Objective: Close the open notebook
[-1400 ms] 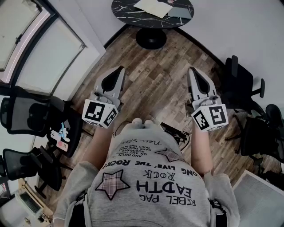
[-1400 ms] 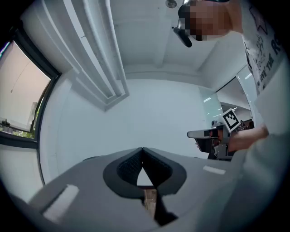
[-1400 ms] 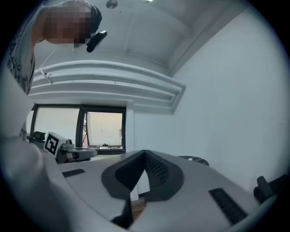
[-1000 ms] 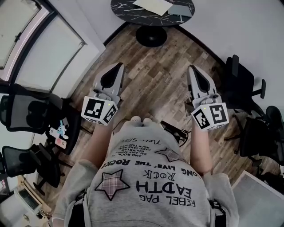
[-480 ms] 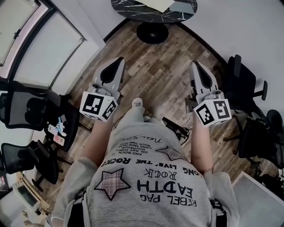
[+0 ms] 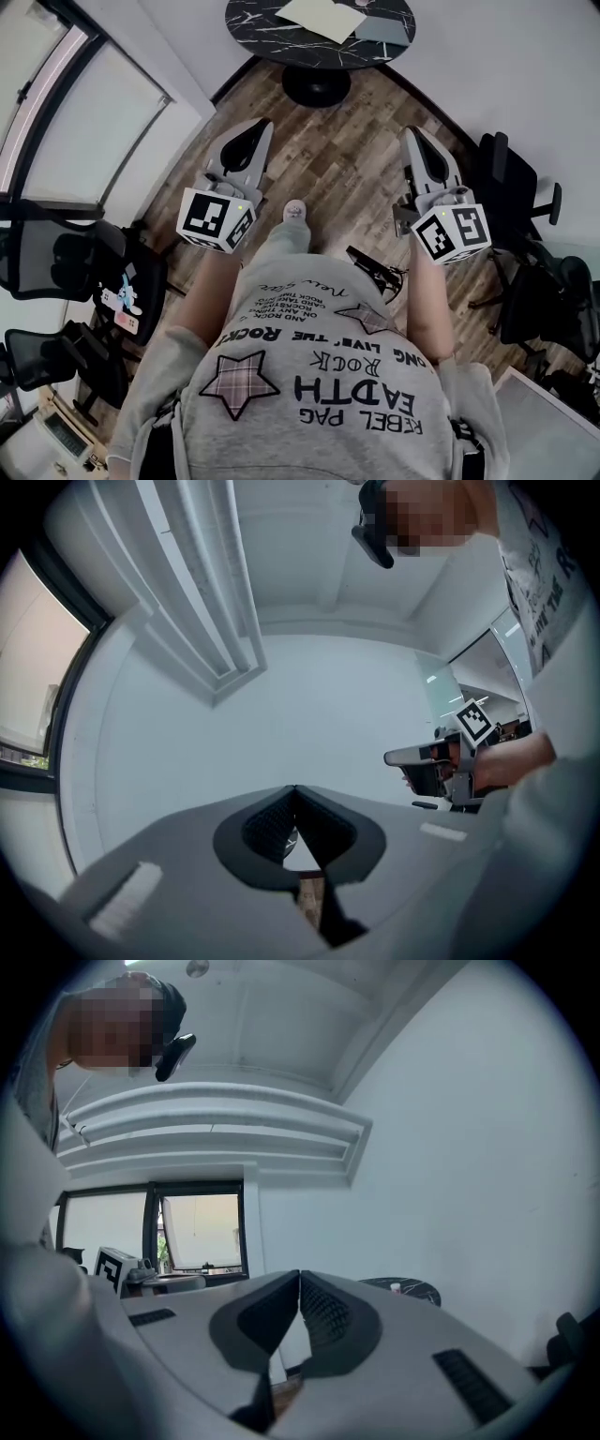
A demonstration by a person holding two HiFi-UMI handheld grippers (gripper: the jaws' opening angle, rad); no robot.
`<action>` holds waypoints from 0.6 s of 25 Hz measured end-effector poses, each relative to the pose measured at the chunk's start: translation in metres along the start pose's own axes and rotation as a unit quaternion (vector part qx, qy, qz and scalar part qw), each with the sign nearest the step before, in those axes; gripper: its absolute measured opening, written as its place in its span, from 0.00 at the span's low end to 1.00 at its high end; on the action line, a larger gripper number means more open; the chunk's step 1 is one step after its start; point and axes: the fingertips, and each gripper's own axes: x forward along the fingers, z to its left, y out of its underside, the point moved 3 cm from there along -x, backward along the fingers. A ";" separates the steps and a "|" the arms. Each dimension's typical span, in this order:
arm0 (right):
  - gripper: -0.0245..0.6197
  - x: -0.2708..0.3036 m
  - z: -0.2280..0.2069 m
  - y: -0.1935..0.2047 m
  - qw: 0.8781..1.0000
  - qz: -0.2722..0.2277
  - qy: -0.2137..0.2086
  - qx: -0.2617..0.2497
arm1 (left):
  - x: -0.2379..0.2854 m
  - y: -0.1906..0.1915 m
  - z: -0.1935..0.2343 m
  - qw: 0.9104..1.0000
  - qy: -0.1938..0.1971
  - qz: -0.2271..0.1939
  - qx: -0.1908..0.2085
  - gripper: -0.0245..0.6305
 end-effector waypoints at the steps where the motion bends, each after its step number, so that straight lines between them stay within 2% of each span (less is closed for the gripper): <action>1: 0.06 0.010 -0.005 -0.002 1.000 -0.001 0.001 0.000 | 0.009 -0.001 0.008 1.000 0.002 -0.001 0.000 0.03; 6: 0.06 0.064 -0.023 -0.010 1.000 0.003 0.003 -0.004 | 0.049 -0.003 0.052 1.000 0.006 -0.004 -0.001 0.03; 15: 0.06 0.146 -0.055 -0.002 1.000 0.005 0.018 0.004 | 0.108 0.013 0.121 1.000 0.019 0.003 -0.014 0.03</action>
